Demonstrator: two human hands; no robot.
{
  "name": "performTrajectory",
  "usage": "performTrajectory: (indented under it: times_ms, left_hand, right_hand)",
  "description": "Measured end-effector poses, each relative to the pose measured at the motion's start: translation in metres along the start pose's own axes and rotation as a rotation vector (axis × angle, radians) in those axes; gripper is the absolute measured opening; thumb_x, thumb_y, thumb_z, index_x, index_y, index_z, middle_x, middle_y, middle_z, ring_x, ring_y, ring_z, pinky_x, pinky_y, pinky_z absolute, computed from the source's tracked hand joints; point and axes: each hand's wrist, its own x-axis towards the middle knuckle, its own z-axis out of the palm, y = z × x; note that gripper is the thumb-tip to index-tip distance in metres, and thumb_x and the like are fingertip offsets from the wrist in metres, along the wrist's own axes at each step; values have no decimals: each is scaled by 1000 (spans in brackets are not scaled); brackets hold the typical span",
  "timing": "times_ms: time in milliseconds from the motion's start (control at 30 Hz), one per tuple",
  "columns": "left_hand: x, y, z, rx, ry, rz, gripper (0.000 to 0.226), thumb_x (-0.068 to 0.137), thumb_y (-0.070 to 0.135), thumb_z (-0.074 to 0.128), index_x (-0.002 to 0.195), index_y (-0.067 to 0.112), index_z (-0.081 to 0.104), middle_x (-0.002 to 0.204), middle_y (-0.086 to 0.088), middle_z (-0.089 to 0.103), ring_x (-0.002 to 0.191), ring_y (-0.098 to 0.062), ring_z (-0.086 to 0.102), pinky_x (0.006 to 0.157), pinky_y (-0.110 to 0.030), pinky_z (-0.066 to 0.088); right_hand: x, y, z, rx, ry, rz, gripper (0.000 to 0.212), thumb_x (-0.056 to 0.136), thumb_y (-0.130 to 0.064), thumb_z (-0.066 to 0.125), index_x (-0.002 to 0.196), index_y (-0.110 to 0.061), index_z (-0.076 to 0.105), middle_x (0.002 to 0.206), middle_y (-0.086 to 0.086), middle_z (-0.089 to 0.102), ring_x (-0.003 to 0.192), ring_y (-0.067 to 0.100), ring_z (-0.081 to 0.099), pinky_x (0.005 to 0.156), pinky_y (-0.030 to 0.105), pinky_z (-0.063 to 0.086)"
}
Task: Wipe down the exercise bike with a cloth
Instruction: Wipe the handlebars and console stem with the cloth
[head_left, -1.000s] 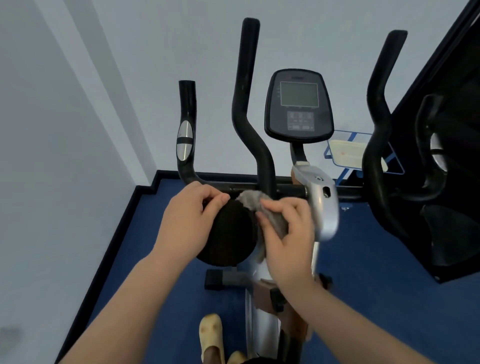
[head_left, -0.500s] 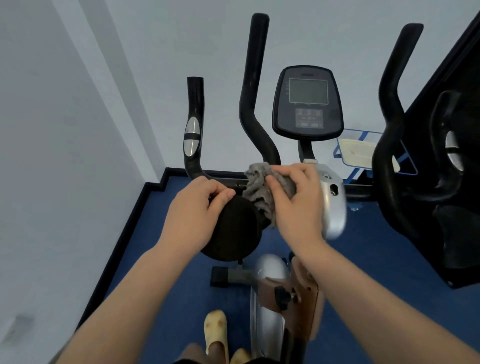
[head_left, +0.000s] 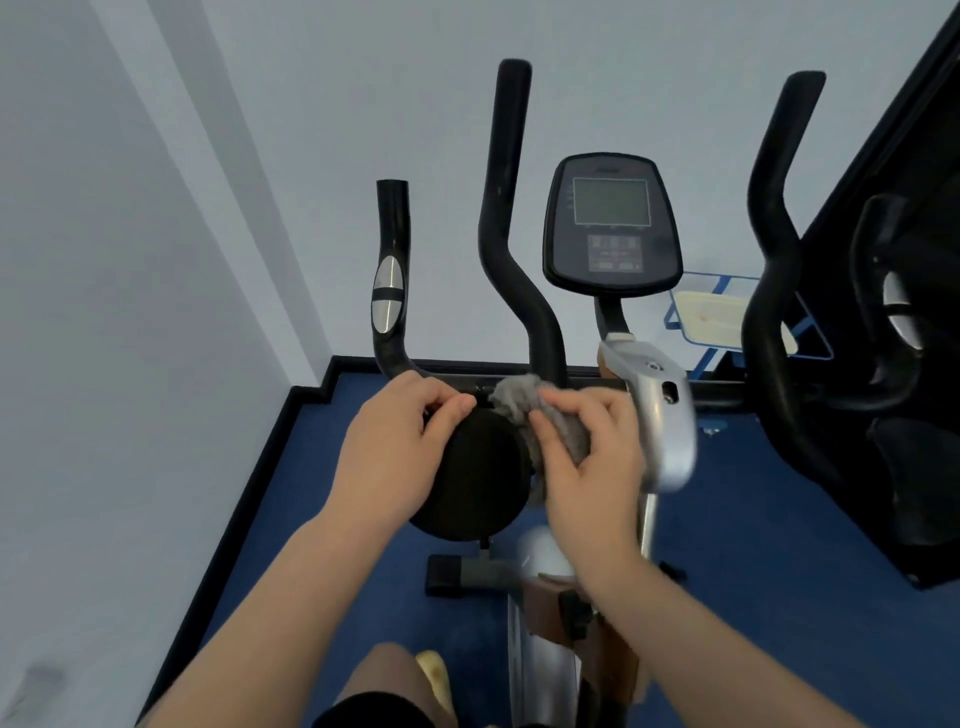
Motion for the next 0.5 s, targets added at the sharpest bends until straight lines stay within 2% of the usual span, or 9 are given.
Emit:
performTrajectory:
  times_ms: [67,133,233,333,433,500]
  left_hand:
    - [1,-1,0,-5,-5,-1,15,92,37,59,78,36,63,83,12,59,83,-1,55,76,-24,44]
    - [1,-2,0,-9,-11,-6,15,93,36,59,80,31,65,84,12,59,84,-2,56,78,-26,45]
    - [1,-1,-1,-25,-13,-12,14,93,37,59,80,33,65,84,13,60,84,0,55,77,-21,44]
    - [1,-2,0,-35,-7,-14,13,92,36,59,82,31,67,84,14,60,85,1,55,76,-18,41]
    - [1,-3,1,-45,-3,-12,13,92,35,60,84,30,68,85,12,60,85,-1,56,77,-19,43]
    - [1,-3,1,-43,-10,-16,13,92,36,59,84,30,68,86,12,60,85,0,56,77,-19,43]
  right_hand:
    - [-2,3,-2,-7,-47,-38,19,85,-6,71,99,-17,69,100,-14,45,96,-10,49,84,1,36]
    - [21,7,-4,-20,-97,0,14,87,-11,70,98,-19,69,99,-14,47,95,-9,49,84,2,35]
    - [36,6,-2,6,-28,50,12,88,-12,68,99,-18,69,100,-6,49,95,-10,48,86,2,33]
    - [-2,1,7,22,48,39,20,86,-4,69,102,-16,68,101,-3,50,97,-9,49,86,3,36]
    - [-3,4,2,43,-21,2,20,85,-5,70,100,-18,69,100,-8,49,96,-8,50,85,3,37]
    - [23,7,-2,28,-48,51,15,87,-12,69,98,-22,68,100,-6,51,95,-7,50,86,5,36]
